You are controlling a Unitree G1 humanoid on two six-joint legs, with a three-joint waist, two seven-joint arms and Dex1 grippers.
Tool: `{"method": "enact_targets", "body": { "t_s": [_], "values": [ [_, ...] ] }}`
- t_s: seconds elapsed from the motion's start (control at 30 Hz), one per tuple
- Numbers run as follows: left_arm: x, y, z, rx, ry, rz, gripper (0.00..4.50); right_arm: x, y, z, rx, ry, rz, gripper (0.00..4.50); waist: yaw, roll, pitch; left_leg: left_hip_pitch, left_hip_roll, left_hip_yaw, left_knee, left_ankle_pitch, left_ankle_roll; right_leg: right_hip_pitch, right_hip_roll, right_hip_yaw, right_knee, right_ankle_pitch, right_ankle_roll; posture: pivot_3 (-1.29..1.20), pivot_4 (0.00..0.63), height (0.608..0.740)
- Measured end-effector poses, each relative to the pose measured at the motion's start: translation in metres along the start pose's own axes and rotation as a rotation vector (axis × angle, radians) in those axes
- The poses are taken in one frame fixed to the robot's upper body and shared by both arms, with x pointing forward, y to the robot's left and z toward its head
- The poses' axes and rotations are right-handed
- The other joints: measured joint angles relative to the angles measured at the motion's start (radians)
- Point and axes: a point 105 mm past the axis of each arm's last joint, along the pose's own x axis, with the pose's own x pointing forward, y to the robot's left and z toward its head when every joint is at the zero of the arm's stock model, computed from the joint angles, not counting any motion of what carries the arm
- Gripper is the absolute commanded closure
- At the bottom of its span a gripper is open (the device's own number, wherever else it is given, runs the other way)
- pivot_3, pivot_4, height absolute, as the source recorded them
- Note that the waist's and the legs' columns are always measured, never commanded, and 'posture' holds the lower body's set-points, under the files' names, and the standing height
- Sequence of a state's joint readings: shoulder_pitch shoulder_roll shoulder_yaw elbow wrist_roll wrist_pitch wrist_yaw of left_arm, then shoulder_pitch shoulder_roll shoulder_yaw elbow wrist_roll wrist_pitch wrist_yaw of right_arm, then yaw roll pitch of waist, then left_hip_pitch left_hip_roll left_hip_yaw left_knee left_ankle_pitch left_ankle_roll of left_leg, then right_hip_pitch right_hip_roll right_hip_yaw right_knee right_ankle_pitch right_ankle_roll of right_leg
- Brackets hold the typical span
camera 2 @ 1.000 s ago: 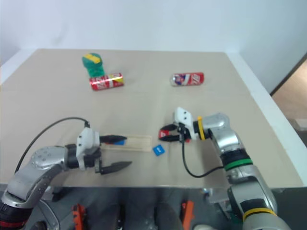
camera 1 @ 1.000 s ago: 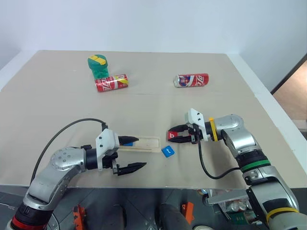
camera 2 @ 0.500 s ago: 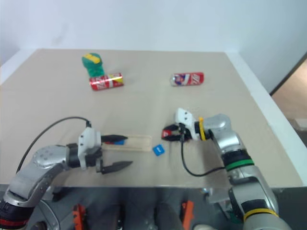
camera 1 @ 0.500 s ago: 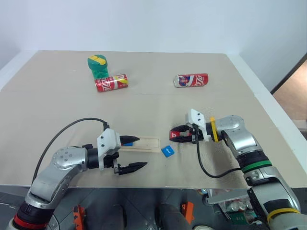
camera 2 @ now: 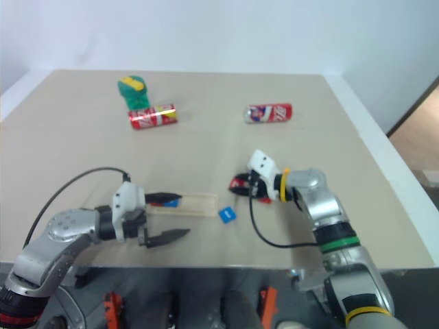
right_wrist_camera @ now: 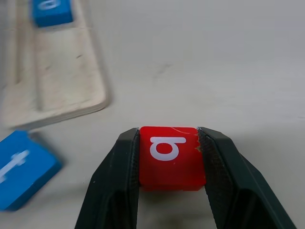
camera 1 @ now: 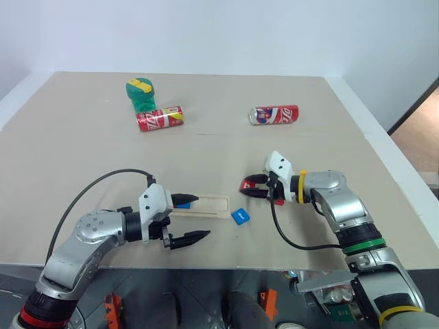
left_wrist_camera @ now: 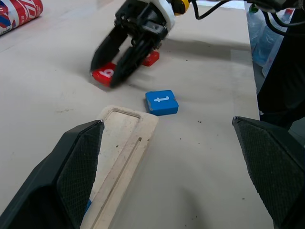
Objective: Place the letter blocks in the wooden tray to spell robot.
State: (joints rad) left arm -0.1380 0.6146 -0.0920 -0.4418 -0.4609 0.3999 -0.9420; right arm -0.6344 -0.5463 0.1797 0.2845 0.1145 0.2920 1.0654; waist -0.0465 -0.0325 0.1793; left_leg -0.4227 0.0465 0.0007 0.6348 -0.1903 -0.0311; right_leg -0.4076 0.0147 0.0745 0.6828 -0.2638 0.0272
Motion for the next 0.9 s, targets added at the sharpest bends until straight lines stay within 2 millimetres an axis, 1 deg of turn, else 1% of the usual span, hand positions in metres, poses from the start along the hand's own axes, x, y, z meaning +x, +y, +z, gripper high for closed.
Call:
{"method": "enact_targets", "body": {
  "t_s": [0.03,0.13,0.23,0.27,0.3,0.4,0.5,0.53,0.57,0.6,0.63,0.67,0.7,0.77,0.8,0.83,0.9],
  "values": [
    [0.000,0.000,0.000,0.000,0.000,0.001,0.00,0.000,0.000,0.001,0.000,-0.002,-0.012,2.12,0.000,0.000,0.000,0.000,0.000,0.000,0.000,0.000,0.000,0.000,0.000,0.000,0.000,0.000,0.000,0.00,0.150,0.740],
    [0.001,0.001,0.001,0.002,-0.001,0.006,0.00,-0.003,0.008,-0.006,0.044,0.002,-0.041,1.48,0.000,0.000,0.000,0.000,0.000,0.000,0.000,0.000,0.000,0.000,0.000,0.000,0.000,0.000,0.000,0.00,0.150,0.740],
    [0.002,0.001,0.000,-0.003,0.004,0.007,0.00,-0.002,0.016,-0.005,0.061,-0.009,-0.039,0.40,0.000,0.000,0.000,0.000,0.000,0.000,0.000,0.000,0.000,0.000,0.000,0.000,0.000,0.000,0.000,0.00,0.150,0.740],
    [0.003,0.001,0.000,-0.004,0.004,0.007,0.00,-0.002,0.017,-0.005,0.063,-0.012,-0.042,0.09,0.000,0.000,0.000,0.000,0.000,0.000,0.000,0.000,0.000,0.000,0.000,0.000,0.000,0.000,0.000,0.00,0.150,0.740],
    [0.003,0.001,0.000,-0.004,0.004,0.008,0.00,-0.001,0.017,-0.004,0.066,-0.012,-0.055,0.02,-0.001,0.000,0.000,0.000,0.000,0.000,0.000,0.000,0.000,0.000,0.000,0.000,0.000,0.000,0.000,0.00,0.150,0.740],
    [0.003,0.001,0.000,-0.005,0.005,0.008,0.00,-0.004,0.010,0.005,0.077,-0.026,-0.133,0.02,-0.001,0.000,0.000,0.000,0.000,0.000,0.000,0.000,0.000,0.000,0.000,0.000,0.000,0.001,0.000,0.00,0.150,0.740],
    [0.002,0.000,-0.001,-0.010,0.007,0.010,0.00,-0.013,-0.004,0.028,0.059,-0.072,-0.249,0.02,-0.001,0.000,0.000,0.000,0.000,0.000,0.000,0.000,0.000,0.000,0.000,0.000,0.000,0.000,0.000,0.00,0.150,0.740],
    [0.002,-0.001,-0.003,-0.015,0.008,0.010,0.00,-0.017,-0.009,0.040,0.040,-0.099,-0.305,0.02,-0.001,0.000,0.000,0.000,0.000,0.000,0.000,0.000,0.000,0.000,0.000,0.000,0.000,0.000,0.001,0.00,0.150,0.740],
    [0.002,-0.001,-0.003,-0.016,0.009,0.010,0.00,-0.018,-0.010,0.043,0.034,-0.103,-0.321,0.02,0.000,0.000,0.000,0.000,0.000,0.000,0.000,0.000,0.000,0.000,0.000,0.000,0.000,0.000,0.000,0.00,0.150,0.740],
    [0.002,-0.002,-0.003,-0.018,0.009,0.011,0.00,-0.021,-0.013,0.048,0.037,-0.102,-0.369,0.02,0.000,0.000,0.000,0.000,0.000,0.000,0.000,0.000,0.000,0.000,0.000,0.000,0.000,0.000,0.000,0.00,0.150,0.740],
    [0.001,-0.003,-0.005,-0.023,0.013,0.014,0.00,-0.021,-0.012,0.053,0.070,-0.096,-0.455,0.02,0.000,0.000,0.000,0.000,0.000,0.000,-0.001,0.000,0.000,0.000,0.000,0.000,0.000,-0.001,0.000,0.00,0.150,0.740],
    [0.001,-0.003,-0.005,-0.024,0.013,0.014,0.00,-0.019,-0.010,0.055,0.086,-0.096,-0.480,0.02,0.000,0.000,0.000,-0.001,0.001,0.000,-0.001,0.000,0.000,-0.001,0.000,0.000,0.000,-0.001,0.000,0.00,0.150,0.740],
    [0.001,-0.003,-0.005,-0.024,0.013,0.015,0.00,-0.018,-0.006,0.054,0.114,-0.088,-0.518,0.02,0.000,0.000,0.000,-0.001,0.000,-0.001,-0.001,0.000,0.000,-0.001,0.000,0.000,0.000,-0.001,0.000,0.00,0.150,0.740],
    [0.000,-0.003,-0.006,-0.029,0.015,0.020,0.00,-0.014,0.011,0.049,0.215,-0.075,-0.613,0.02,0.001,-0.001,-0.001,-0.001,0.001,-0.002,-0.002,0.000,0.000,-0.001,0.000,-0.001,0.001,-0.002,-0.001,0.00,0.150,0.740],
    [0.000,-0.004,-0.007,-0.030,0.015,0.020,0.00,-0.010,0.018,0.045,0.242,-0.066,-0.619,0.02,0.000,0.000,-0.001,-0.001,0.001,-0.002,-0.002,0.000,-0.001,-0.002,0.000,-0.001,0.001,-0.002,-0.001,0.00,0.150,0.740],
    [0.000,-0.003,-0.007,-0.029,0.015,0.021,0.00,-0.004,0.027,0.036,0.294,-0.035,-0.646,0.02,0.000,0.000,-0.001,-0.001,0.000,-0.002,-0.002,0.000,-0.001,-0.002,0.000,-0.001,0.001,-0.002,-0.001,0.00,0.150,0.740],
    [0.000,-0.004,-0.007,-0.030,0.016,0.021,0.00,-0.002,0.033,0.026,0.332,0.005,-0.682,0.02,0.000,0.000,-0.001,-0.001,0.000,0.000,-0.002,0.000,-0.001,-0.002,-0.001,0.000,0.001,-0.002,0.000,0.00,0.150,0.740]
  ]
}}
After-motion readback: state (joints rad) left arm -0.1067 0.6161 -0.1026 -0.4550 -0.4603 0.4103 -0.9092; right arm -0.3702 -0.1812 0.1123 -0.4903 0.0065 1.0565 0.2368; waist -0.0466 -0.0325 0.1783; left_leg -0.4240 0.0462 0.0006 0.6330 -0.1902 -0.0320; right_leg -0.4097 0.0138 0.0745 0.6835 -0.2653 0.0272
